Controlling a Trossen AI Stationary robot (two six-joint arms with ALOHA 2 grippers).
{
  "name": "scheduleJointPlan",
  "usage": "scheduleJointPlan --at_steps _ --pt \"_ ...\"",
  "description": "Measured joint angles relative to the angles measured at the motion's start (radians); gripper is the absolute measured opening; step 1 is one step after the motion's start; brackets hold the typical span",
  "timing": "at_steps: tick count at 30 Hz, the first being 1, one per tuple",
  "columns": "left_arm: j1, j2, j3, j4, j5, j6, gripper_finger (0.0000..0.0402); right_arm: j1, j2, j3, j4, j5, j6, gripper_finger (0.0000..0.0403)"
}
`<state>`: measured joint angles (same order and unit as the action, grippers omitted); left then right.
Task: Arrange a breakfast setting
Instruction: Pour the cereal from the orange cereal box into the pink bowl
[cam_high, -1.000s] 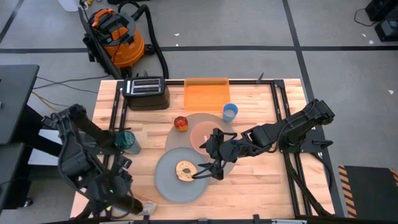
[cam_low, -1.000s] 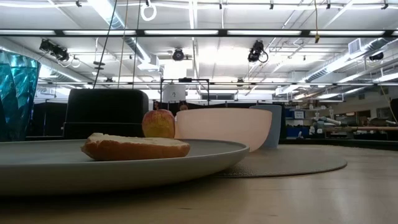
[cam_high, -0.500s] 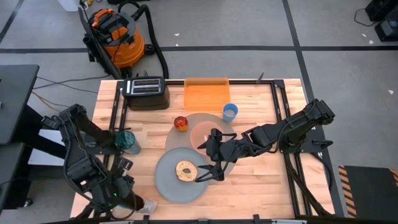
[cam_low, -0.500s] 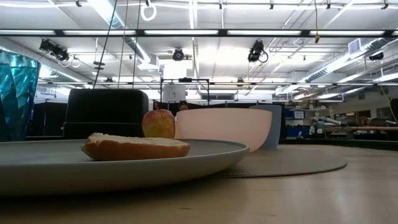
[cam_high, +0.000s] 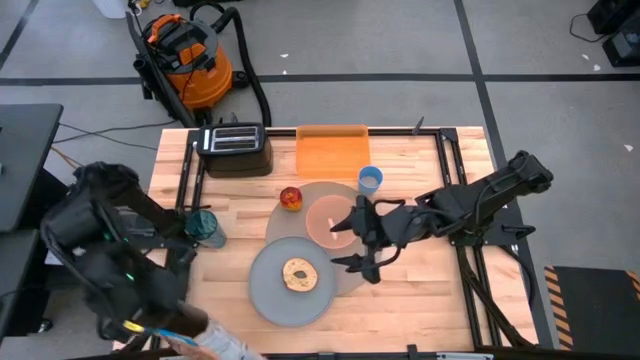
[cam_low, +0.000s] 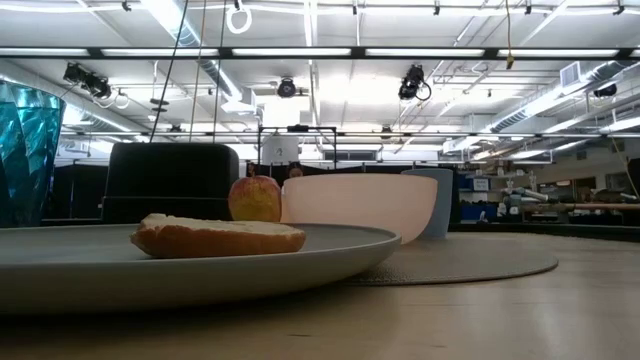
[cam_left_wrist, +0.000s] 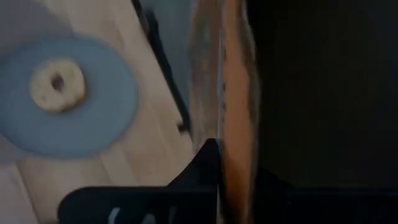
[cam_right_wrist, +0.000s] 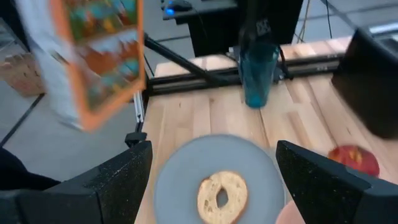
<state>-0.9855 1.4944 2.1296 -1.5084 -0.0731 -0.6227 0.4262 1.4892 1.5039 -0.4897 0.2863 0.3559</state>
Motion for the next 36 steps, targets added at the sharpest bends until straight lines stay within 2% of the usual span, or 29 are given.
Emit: scheduleJointPlan --at_steps 3,6,8,10,13,16,24,29,36 --pt "0.0 0.0 0.093 -0.004 -0.111 0.006 0.0003 0.008 0.004 -0.004 -0.075 0.0 0.086 0.035" --pt "0.002 -0.001 0.172 -0.01 -0.236 0.005 0.0003 0.013 0.026 -0.042 -0.091 -0.006 0.193 0.035" --pt "0.013 -0.001 0.213 -0.009 -0.305 0.006 0.0003 0.012 0.047 -0.083 -0.066 -0.048 0.239 0.035" --pt "0.028 -0.009 0.227 -0.002 -0.367 0.006 0.0003 0.011 0.069 -0.127 0.01 -0.071 0.247 0.035" --pt "0.053 -0.036 0.213 0.004 -0.437 0.005 0.0003 0.02 0.101 -0.196 0.246 -0.07 0.175 0.035" --pt "0.083 -0.049 0.213 0.0 -0.455 0.007 0.0003 0.029 0.127 -0.247 0.461 -0.065 0.1 0.035" --pt "0.15 -0.077 0.213 0.013 -0.475 0.033 0.0003 0.016 0.126 -0.265 0.733 -0.021 -0.08 0.035" --pt "0.177 -0.081 0.214 0.028 -0.501 0.034 0.0002 0.012 0.124 -0.265 0.929 -0.097 -0.188 0.035" --pt "0.188 -0.102 0.212 0.045 -0.506 0.044 0.0002 0.008 0.123 -0.265 0.925 -0.127 -0.226 0.035"
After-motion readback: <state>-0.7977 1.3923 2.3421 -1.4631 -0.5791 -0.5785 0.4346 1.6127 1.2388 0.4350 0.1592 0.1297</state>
